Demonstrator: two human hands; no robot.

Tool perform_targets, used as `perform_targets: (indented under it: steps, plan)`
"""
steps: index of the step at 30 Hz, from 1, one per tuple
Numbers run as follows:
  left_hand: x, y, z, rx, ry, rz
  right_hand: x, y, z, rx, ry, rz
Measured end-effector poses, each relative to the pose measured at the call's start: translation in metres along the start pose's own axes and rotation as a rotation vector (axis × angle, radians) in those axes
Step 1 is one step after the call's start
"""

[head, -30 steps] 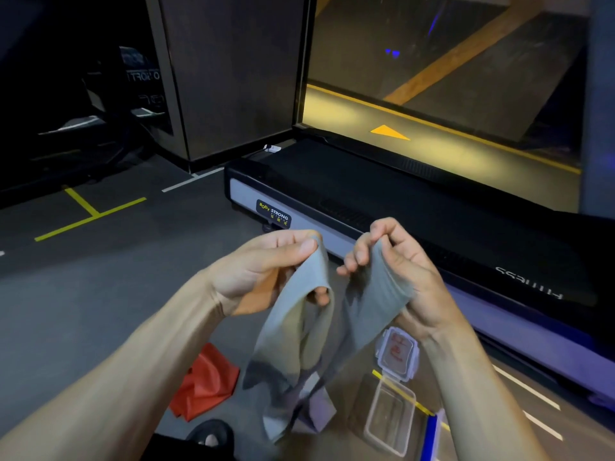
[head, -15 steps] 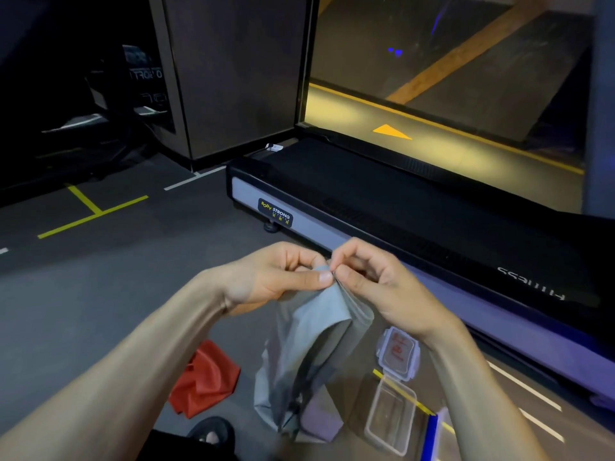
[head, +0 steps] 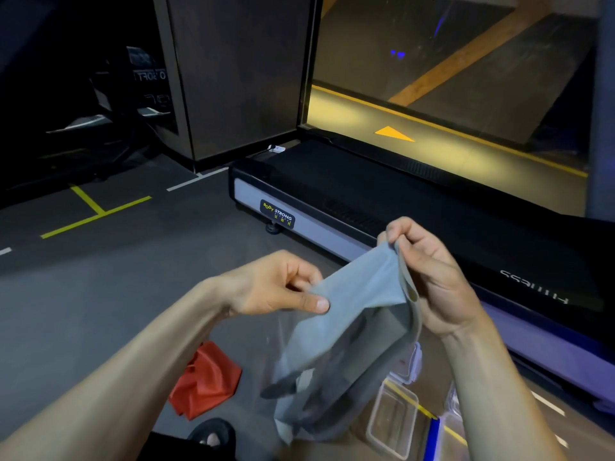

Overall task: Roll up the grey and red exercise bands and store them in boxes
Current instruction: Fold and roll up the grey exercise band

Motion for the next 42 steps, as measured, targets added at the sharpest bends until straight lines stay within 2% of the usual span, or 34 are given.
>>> perform_targets:
  steps: [4, 18, 34, 37, 39, 42]
  plan:
    - [0.002, -0.004, -0.003, 0.057, 0.008, 0.032, -0.001, 0.001, -0.003, 0.018, -0.005, -0.004]
    - [0.008, -0.006, 0.005, 0.055, 0.002, 0.084, -0.001, 0.003, 0.001, -0.029, -0.046, 0.009]
    - [0.006, -0.004, 0.000, 0.106, 0.050, 0.034, -0.003, 0.004, -0.004, -0.020, -0.052, -0.003]
    - [0.008, -0.002, 0.001, 0.060, 0.065, 0.026, -0.004, 0.005, -0.009, 0.006, -0.029, -0.005]
    - [0.010, 0.004, 0.003, -0.041, 0.174, 0.030, -0.004, 0.007, -0.016, 0.041, 0.006, 0.002]
    - [0.020, 0.015, 0.006, -0.179, 0.532, 0.070, 0.003, 0.009, -0.025, 0.073, 0.178, 0.035]
Point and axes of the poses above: each hand's wrist, its own y-axis away from the middle knuckle, its own z-axis out of the palm, x = y × z, the point moved 7 cm from there along -y, towards the middle knuckle, and after that the axes turned 2 degrees about z, right-handed, at the moved point
